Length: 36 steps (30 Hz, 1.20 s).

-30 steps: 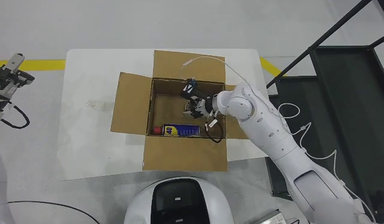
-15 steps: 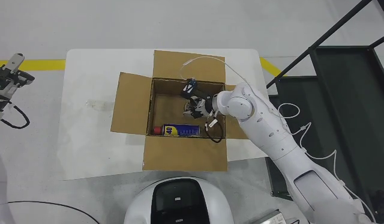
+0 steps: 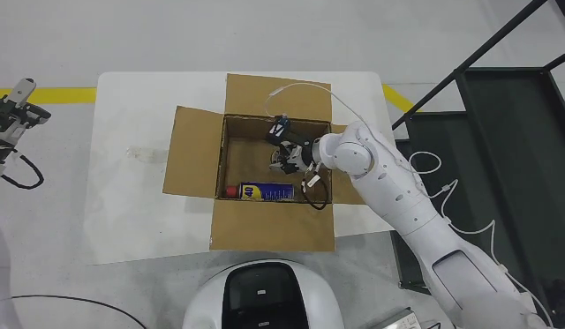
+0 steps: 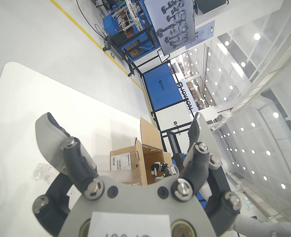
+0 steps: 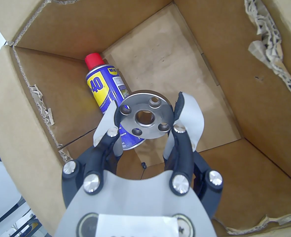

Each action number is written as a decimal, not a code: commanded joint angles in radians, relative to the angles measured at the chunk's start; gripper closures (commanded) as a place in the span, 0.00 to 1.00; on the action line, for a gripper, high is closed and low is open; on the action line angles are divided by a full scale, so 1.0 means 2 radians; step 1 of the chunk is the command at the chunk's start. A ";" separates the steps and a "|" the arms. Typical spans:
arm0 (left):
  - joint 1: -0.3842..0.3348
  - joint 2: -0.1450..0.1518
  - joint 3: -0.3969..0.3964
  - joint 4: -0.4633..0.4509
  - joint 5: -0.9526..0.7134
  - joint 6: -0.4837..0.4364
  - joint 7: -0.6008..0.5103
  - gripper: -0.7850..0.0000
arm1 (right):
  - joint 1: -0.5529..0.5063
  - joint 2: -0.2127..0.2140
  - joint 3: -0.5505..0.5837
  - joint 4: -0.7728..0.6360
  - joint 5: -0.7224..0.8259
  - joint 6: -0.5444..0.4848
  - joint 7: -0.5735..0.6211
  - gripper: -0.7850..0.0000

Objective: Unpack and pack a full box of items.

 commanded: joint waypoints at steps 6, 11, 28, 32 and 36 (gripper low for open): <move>0.000 0.000 0.000 0.000 0.000 0.000 0.000 0.00 | 0.000 0.000 0.000 0.000 0.000 0.000 0.000 1.00; 0.000 0.000 0.000 0.000 0.000 0.000 0.000 0.00 | 0.000 0.000 0.000 0.000 0.000 0.000 0.000 1.00; 0.000 0.000 0.000 0.000 0.000 0.000 0.000 0.00 | -0.008 0.014 0.044 -0.049 0.017 0.008 0.051 1.00; 0.000 0.000 0.000 0.000 0.000 0.000 0.000 0.00 | -0.026 0.032 0.110 -0.106 0.028 0.012 0.110 1.00; 0.000 0.000 0.000 0.000 0.000 0.000 0.000 0.00 | -0.055 0.049 0.173 -0.160 0.040 0.013 0.169 1.00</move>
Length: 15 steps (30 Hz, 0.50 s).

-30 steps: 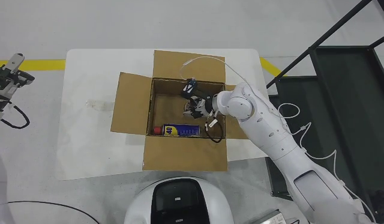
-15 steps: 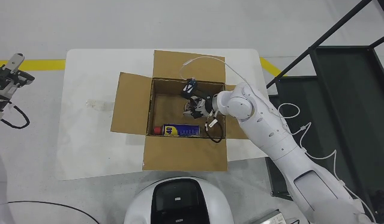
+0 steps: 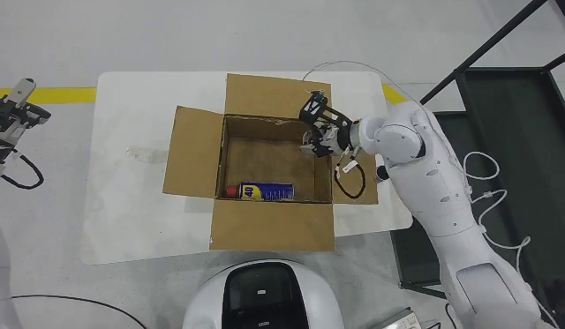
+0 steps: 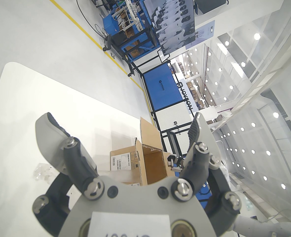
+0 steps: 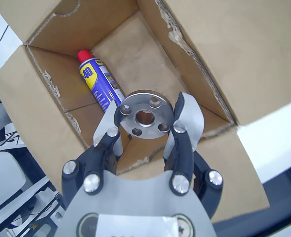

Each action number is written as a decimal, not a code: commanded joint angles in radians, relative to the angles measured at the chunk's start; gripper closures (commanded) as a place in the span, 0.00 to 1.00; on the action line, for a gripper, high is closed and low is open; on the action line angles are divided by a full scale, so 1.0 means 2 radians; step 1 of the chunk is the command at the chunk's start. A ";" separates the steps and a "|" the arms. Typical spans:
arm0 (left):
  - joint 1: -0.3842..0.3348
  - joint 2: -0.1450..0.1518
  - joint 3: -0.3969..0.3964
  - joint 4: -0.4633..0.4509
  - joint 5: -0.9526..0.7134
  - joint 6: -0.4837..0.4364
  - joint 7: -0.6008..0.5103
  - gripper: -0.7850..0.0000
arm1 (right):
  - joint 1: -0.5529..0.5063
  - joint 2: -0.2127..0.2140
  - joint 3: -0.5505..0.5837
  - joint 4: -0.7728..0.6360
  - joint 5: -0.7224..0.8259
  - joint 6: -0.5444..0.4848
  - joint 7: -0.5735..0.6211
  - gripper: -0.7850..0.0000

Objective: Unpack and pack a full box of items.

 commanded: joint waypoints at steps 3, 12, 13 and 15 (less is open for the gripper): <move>0.000 0.000 0.000 0.000 0.000 0.000 0.000 0.00 | -0.036 0.016 0.055 -0.042 0.012 0.006 0.025 1.00; 0.000 0.000 0.000 0.000 0.000 0.000 0.000 0.00 | -0.071 0.036 0.083 -0.070 0.023 0.007 0.026 1.00; 0.000 0.000 0.000 0.000 0.000 0.000 0.000 0.00 | -0.071 0.036 0.083 -0.070 0.023 0.007 0.026 1.00; 0.000 0.000 0.000 0.000 0.000 0.000 0.000 0.00 | -0.071 0.036 0.083 -0.070 0.023 0.007 0.026 1.00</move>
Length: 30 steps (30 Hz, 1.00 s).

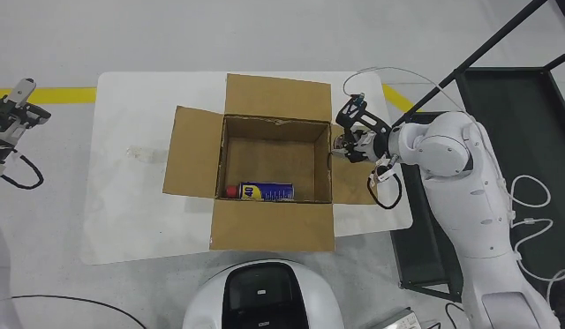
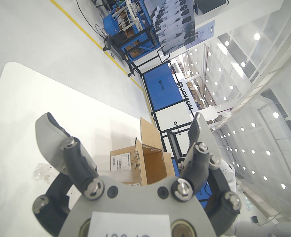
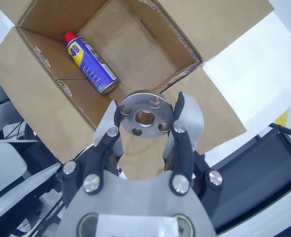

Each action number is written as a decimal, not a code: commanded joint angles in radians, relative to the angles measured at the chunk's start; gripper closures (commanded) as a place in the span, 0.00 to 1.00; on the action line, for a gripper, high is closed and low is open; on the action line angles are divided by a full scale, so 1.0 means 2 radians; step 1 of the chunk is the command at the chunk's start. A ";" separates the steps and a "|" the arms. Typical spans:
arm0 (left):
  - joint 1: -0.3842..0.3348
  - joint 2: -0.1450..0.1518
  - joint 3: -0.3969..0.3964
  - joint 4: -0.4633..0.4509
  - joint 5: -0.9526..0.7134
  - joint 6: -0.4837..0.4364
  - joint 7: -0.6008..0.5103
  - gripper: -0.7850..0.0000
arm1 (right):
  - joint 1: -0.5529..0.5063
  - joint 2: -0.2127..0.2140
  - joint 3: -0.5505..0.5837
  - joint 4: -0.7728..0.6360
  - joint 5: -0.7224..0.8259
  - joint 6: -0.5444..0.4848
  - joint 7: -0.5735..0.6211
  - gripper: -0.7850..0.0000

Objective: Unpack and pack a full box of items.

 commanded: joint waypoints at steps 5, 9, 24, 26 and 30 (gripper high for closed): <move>0.000 0.000 0.000 0.000 0.000 0.000 0.000 0.00 | 0.000 0.000 0.000 0.000 0.000 0.000 0.000 1.00; 0.000 0.000 0.000 0.000 0.000 0.000 0.000 0.00 | 0.000 0.000 0.000 0.000 0.000 0.000 0.000 1.00; 0.000 0.000 0.000 0.000 0.000 0.000 0.000 0.00 | -0.102 0.041 0.114 -0.030 -0.039 0.006 0.006 1.00; 0.000 0.000 0.000 0.000 0.000 0.000 0.000 0.00 | -0.119 0.046 0.120 -0.025 -0.040 0.005 0.005 1.00; 0.000 0.000 0.000 0.000 0.000 0.000 0.000 0.00 | -0.149 0.056 0.127 -0.022 -0.051 0.000 0.000 1.00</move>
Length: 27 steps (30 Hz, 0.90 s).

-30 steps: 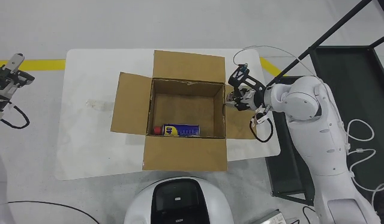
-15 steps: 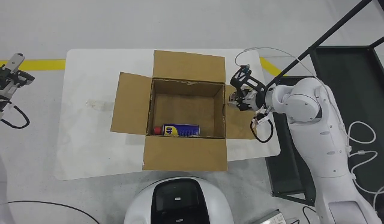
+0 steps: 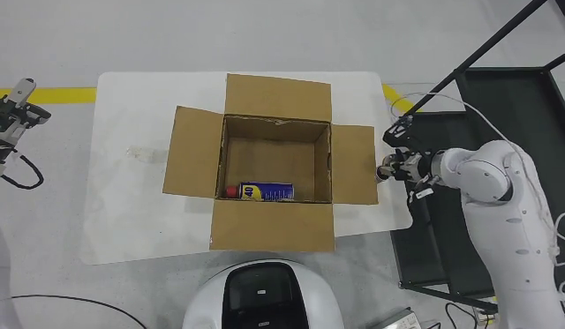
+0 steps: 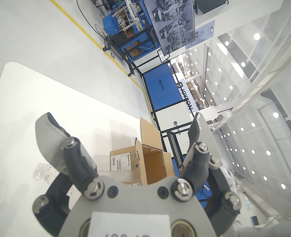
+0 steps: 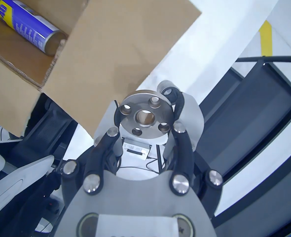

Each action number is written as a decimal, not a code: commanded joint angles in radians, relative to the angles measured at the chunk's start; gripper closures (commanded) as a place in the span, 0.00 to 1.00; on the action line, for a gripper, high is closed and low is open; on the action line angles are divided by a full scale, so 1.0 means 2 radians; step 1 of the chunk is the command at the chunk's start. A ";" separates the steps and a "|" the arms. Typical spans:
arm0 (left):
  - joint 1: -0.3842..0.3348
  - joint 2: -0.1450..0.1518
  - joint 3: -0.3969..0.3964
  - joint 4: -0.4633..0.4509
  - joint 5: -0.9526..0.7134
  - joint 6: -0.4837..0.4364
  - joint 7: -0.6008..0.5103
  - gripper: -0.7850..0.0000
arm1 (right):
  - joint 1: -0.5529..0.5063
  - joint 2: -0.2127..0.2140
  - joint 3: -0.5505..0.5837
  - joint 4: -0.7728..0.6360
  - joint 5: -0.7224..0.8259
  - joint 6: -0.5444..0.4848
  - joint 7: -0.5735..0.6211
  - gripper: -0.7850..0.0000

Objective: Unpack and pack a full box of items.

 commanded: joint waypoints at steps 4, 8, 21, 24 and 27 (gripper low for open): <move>0.000 0.000 0.000 0.000 0.000 0.000 0.000 0.00 | -0.038 0.009 0.011 -0.007 -0.004 -0.005 -0.005 1.00; 0.000 0.000 0.000 0.000 0.000 0.000 0.000 0.00 | -0.065 0.014 0.007 -0.007 -0.008 -0.008 -0.008 1.00; 0.000 0.000 0.000 0.000 0.000 0.000 0.000 0.00 | -0.095 0.012 -0.046 0.048 -0.066 0.012 -0.105 1.00; 0.000 0.000 0.000 0.000 0.000 0.000 0.000 0.00 | -0.097 0.012 -0.057 0.064 -0.080 0.010 -0.129 1.00; 0.000 0.000 0.000 0.000 0.000 0.000 0.000 0.00 | -0.094 0.011 -0.068 0.084 -0.086 0.013 -0.146 1.00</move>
